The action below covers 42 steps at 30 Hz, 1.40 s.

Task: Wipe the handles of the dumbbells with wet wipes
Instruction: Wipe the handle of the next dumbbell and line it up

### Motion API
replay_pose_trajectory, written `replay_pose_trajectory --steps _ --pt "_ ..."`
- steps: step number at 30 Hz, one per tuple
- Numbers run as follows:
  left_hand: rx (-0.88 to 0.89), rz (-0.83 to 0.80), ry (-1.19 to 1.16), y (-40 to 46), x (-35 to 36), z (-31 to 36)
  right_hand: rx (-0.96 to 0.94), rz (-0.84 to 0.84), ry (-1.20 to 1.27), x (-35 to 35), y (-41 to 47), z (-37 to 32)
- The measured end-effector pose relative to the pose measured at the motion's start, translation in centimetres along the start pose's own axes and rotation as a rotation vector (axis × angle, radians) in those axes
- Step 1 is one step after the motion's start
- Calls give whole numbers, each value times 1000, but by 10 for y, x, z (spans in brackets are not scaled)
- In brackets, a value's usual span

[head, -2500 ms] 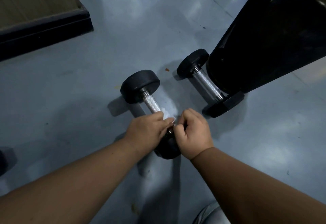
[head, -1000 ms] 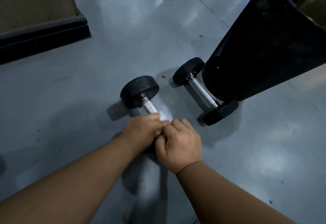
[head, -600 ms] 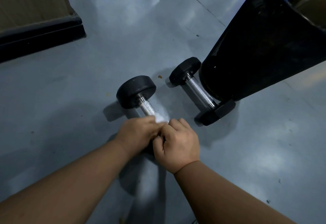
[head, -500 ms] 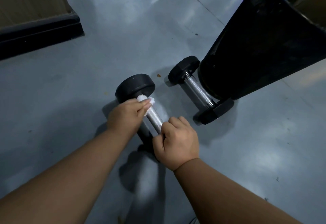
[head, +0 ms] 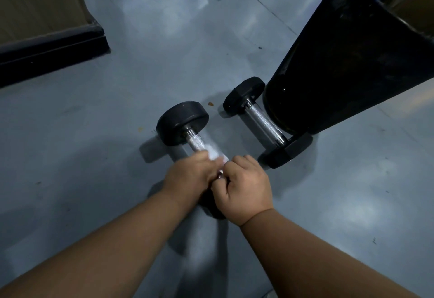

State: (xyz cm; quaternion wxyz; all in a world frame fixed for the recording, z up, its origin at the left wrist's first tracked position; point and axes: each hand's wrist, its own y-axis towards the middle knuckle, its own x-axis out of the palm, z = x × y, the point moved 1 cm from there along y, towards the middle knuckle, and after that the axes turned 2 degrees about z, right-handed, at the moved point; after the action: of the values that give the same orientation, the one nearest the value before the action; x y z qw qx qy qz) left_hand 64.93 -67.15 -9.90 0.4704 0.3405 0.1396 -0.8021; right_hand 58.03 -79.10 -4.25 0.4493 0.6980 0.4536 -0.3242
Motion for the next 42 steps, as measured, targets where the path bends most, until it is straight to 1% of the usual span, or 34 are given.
replay_pose_trajectory --steps 1,2,3,4,5,6,7,8,9,10,12,13,15,16,18,19,20,21,23,24,25,27,28,29,31,32,33,35,36,37,39,40,41,42 --pt "37 -90 -2 -5 2 3 3 -7 3 0 1 3" --pt "95 -114 27 -6 1 4 4 -12 7 0 2 5" --pt "167 -78 84 -2 0 1 2 -15 13 0 3 6" --pt "179 -24 124 6 -4 -5 0 -18 15 0 3 7" --pt "120 51 112 14 -9 -11 1 -22 12 0 4 8" --pt "11 129 71 22 -17 -14 6 -25 7 0 5 9" --pt "-88 210 -21 27 -21 -18 12 -28 1 0 5 10" --pt "-125 273 -78 27 -17 -19 14 -32 -3 0 6 11" --pt "-133 278 -75 24 -12 -13 15 -39 -4 0 6 13" --pt "-105 222 -74 16 -4 -5 17 -45 0 0 7 14" --pt "-29 99 -189 -2 5 10 28 -48 21 0 9 18" --pt "28 28 -206 -7 5 9 31 -44 34 -1 11 19" --pt "159 13 -86 0 3 5 27 -31 60 -3 13 21" --pt "116 61 -60 9 2 -2 24 -27 73 -4 15 22" --pt "-111 212 -134 22 -1 -14 32 -28 106 -5 17 25" --pt "-149 274 -170 23 2 -11 46 -33 116 -6 18 27" --pt "-142 273 -155 20 9 -3 58 -38 120 -7 20 30" --pt "-166 205 -200 14 17 3 67 -45 129 -7 21 34" --pt "-238 52 -383 3 25 17 92 -65 147 -8 22 42" --pt "-228 23 -384 2 29 17 108 -85 148 -9 24 46" --pt "-207 35 -333 4 30 17 125 -114 134 -10 27 49" --pt "-198 -10 -218 9 28 19 136 -195 5 -14 36 50" --pt "-234 -56 -232 10 25 24 102 -227 -76 -16 41 46" --pt "-329 -113 -323 13 24 25 54 -241 -112 -18 43 41" --pt "-444 -111 -502 21 18 30 -23 -235 -18 -19 42 27" --pt "-449 -96 -437 25 18 28 -51 -234 16 -18 38 20" --pt "-407 -78 -326 28 15 26 -91 -231 1 -15 33 16" --pt "-374 -49 -203 44 5 19 -133 -203 -60 -12 30 18" --pt "-345 24 -160 50 0 14 -126 -191 -79 -12 33 21" --pt "-320 46 -175 54 -5 13 -121 -184 -95 -13 34 24" --pt "-337 63 -195 50 4 14 -139 -169 -108 -14 36 30" --pt "-389 48 -261 44 9 18 -149 -177 -106 -14 36 32" --pt "-453 -8 -386 36 17 21 -154 -187 -101 -15 35 33" --pt "-475 -67 -463 27 28 22 -154 -191 -100 -14 34 32"
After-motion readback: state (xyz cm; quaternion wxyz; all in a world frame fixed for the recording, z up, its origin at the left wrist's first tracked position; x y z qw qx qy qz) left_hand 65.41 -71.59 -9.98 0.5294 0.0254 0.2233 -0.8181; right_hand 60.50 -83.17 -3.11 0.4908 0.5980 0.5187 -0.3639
